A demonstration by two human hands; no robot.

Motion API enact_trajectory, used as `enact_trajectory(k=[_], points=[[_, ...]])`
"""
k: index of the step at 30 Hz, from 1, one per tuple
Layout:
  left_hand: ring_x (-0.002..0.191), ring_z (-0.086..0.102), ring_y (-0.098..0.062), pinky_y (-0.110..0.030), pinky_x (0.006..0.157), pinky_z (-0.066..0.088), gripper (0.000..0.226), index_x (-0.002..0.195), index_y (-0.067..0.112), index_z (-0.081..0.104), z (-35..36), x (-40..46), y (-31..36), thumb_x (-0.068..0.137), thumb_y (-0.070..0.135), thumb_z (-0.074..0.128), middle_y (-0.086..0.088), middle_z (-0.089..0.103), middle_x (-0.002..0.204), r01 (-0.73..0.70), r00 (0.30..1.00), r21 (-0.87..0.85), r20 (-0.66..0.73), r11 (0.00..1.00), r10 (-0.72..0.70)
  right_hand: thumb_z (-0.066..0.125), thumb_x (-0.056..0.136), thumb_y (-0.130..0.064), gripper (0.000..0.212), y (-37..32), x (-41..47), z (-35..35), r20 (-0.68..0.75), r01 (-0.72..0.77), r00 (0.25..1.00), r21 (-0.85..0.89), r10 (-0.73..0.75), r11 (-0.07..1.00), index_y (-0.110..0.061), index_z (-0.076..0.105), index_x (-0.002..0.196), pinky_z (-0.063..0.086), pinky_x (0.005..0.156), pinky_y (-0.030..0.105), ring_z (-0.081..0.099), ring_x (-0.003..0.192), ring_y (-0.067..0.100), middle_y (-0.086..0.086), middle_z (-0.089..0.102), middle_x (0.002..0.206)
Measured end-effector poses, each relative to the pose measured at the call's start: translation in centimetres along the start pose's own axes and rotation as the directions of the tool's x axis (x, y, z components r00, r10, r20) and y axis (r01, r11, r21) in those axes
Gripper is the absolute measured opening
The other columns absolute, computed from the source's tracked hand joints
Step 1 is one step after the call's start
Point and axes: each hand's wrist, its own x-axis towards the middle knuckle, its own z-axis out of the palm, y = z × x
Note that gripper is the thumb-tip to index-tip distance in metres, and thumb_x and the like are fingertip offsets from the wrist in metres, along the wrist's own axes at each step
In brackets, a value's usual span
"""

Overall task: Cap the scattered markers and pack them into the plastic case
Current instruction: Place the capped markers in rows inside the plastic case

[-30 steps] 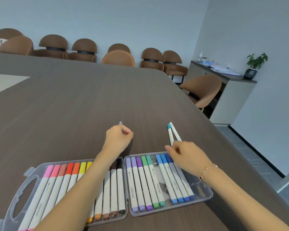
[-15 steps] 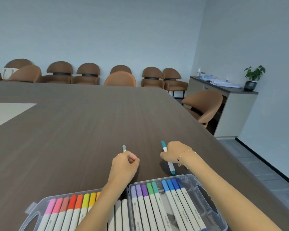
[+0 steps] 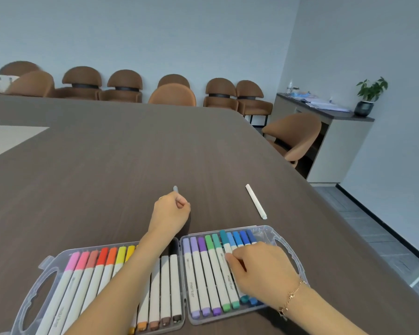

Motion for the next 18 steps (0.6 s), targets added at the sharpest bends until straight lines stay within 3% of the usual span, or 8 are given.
enact_trajectory(k=[2,5,7,9,12,15,18], points=[[0.082,0.061,-0.020,-0.026,0.071,0.047,0.012,0.079,0.016,0.058,0.0,0.4,-0.2,0.090,0.021,0.057,-0.002,0.062,0.079,0.019,1.000,0.009,0.002,1.000,-0.019,0.026,0.099,-0.046,0.042,0.3,-0.1,0.3,-0.014,0.037,0.999,0.015,-0.037,0.999,-0.023,0.055,0.080,0.043,0.061,0.019,0.049,0.060,0.006,-0.010,0.050,0.065],[0.073,0.054,-0.014,-0.015,0.054,0.035,0.014,0.091,0.012,0.054,-0.1,0.8,-0.1,0.093,0.026,0.055,-0.008,0.059,0.091,0.039,0.999,0.052,-0.019,0.998,-0.038,0.024,0.100,-0.042,0.042,0.4,0.0,0.3,-0.027,0.108,0.994,-0.058,-0.110,0.992,-0.022,0.058,0.085,0.043,0.064,0.025,0.055,0.070,0.013,-0.005,0.061,0.080],[0.067,0.050,-0.011,-0.015,0.050,0.030,0.019,0.091,0.011,0.051,-0.1,1.2,-0.2,0.092,0.029,0.056,-0.011,0.058,0.092,0.032,0.998,0.090,-0.054,0.995,-0.027,0.025,0.100,-0.037,0.040,0.5,0.2,0.3,0.004,0.169,0.986,-0.097,-0.170,0.981,-0.019,0.056,0.082,0.043,0.065,0.028,0.058,0.071,0.019,0.000,0.065,0.083],[0.064,0.050,-0.012,-0.019,0.049,0.031,0.024,0.092,0.009,0.050,0.0,1.4,-0.3,0.091,0.032,0.058,-0.012,0.060,0.089,0.043,0.997,0.128,-0.063,0.991,-0.035,0.028,0.100,-0.032,0.039,0.8,0.5,0.3,0.015,0.220,0.975,-0.150,-0.220,0.964,-0.015,0.057,0.080,0.043,0.064,0.030,0.057,0.067,0.020,0.002,0.062,0.077],[0.071,0.053,-0.017,-0.025,0.055,0.036,0.031,0.093,0.008,0.051,0.3,1.9,-0.7,0.089,0.037,0.060,-0.010,0.061,0.087,0.032,0.999,0.201,-0.046,0.979,-0.023,0.034,0.097,-0.026,0.034,0.9,0.8,0.7,0.037,0.269,0.963,-0.216,-0.268,0.938,-0.017,0.043,0.066,0.030,0.054,0.026,0.036,0.050,0.014,-0.002,0.043,0.058],[0.080,0.057,-0.021,-0.031,0.064,0.043,0.032,0.087,0.011,0.053,0.4,2.3,-0.5,0.086,0.041,0.063,-0.007,0.063,0.085,0.047,0.999,0.229,-0.017,0.972,-0.044,0.050,0.090,-0.026,0.038,1.1,0.5,1.5,-0.021,0.257,0.963,-0.246,-0.270,0.935,-0.021,0.031,0.057,0.015,0.045,0.020,0.015,0.039,0.007,-0.009,0.018,0.046],[0.065,0.056,-0.021,-0.031,0.063,0.044,0.028,0.065,0.011,0.056,0.0,2.7,-0.5,0.085,0.028,0.063,-0.009,0.064,0.068,0.081,0.997,0.246,-0.009,0.966,-0.081,0.039,0.097,-0.031,0.043,2.1,1.2,1.0,-0.041,0.246,0.967,-0.122,-0.252,0.962,-0.018,0.034,0.055,0.027,0.045,0.024,0.024,0.040,0.010,-0.004,0.026,0.045]])
